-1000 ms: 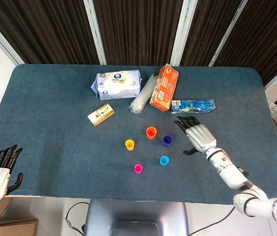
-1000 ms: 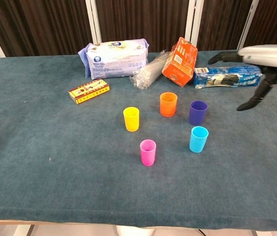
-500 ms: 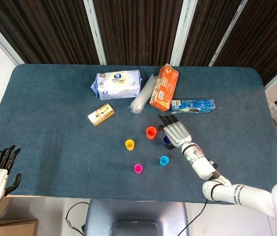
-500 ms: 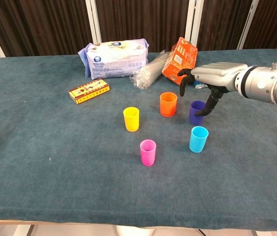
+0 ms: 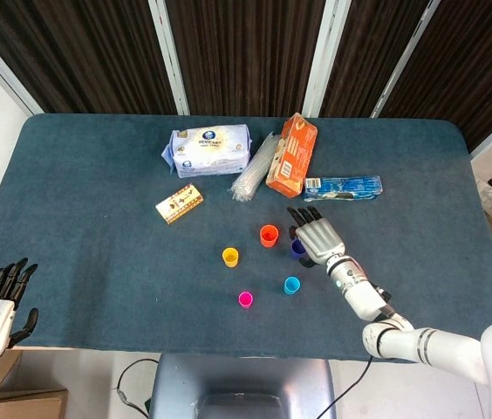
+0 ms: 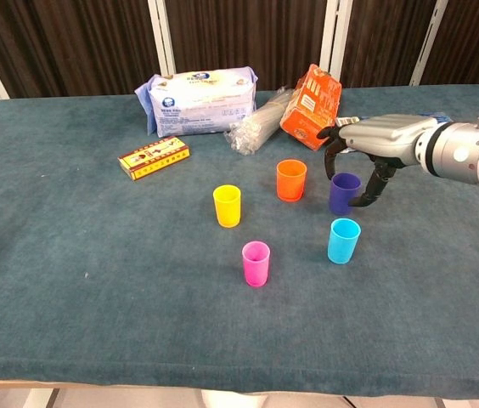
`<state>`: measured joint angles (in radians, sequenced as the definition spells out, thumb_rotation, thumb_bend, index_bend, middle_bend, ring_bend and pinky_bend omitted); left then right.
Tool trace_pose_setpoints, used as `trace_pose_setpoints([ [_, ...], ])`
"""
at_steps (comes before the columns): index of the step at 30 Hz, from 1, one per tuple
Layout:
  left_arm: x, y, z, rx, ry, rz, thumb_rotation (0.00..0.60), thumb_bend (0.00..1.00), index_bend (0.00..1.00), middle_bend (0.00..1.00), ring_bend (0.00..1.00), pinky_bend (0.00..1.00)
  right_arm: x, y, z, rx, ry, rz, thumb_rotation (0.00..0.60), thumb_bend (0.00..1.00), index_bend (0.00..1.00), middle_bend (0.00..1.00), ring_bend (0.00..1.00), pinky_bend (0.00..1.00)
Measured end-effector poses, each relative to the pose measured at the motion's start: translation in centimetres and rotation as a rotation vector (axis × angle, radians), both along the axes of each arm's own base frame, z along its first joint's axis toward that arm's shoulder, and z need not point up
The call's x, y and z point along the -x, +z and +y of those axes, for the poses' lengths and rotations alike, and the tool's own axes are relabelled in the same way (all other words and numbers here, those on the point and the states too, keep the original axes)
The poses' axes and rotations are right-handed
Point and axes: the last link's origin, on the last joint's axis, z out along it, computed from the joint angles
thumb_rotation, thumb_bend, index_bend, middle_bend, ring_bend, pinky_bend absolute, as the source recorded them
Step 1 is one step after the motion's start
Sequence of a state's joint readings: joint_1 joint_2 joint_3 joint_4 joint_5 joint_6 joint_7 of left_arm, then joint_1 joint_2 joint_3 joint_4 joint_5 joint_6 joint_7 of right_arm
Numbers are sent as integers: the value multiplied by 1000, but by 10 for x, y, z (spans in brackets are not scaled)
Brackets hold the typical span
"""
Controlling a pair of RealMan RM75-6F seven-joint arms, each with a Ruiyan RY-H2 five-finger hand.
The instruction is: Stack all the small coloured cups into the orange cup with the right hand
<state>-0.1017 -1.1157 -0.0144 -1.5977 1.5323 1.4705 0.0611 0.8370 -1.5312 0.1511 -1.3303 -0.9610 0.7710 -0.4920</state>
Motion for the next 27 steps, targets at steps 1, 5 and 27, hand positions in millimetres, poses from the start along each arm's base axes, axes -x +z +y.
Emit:
trace_pose_setpoints([
  [1,0,0,0,1,1,0,600,470,0,0,12,97,0,0,0,-1,-2,-1,600,436,561,0,0,0],
  [5,0,0,0,3,1,0,600,470,0,0,12,98,-1,-1,-1,8,-3,2,600,462,631,10,0,0],
  [27,2,2,1,2,10,-1,600,469,0,0,14,97,-64,2,-21,118,-3,-186,600,479,648,42,0,0],
])
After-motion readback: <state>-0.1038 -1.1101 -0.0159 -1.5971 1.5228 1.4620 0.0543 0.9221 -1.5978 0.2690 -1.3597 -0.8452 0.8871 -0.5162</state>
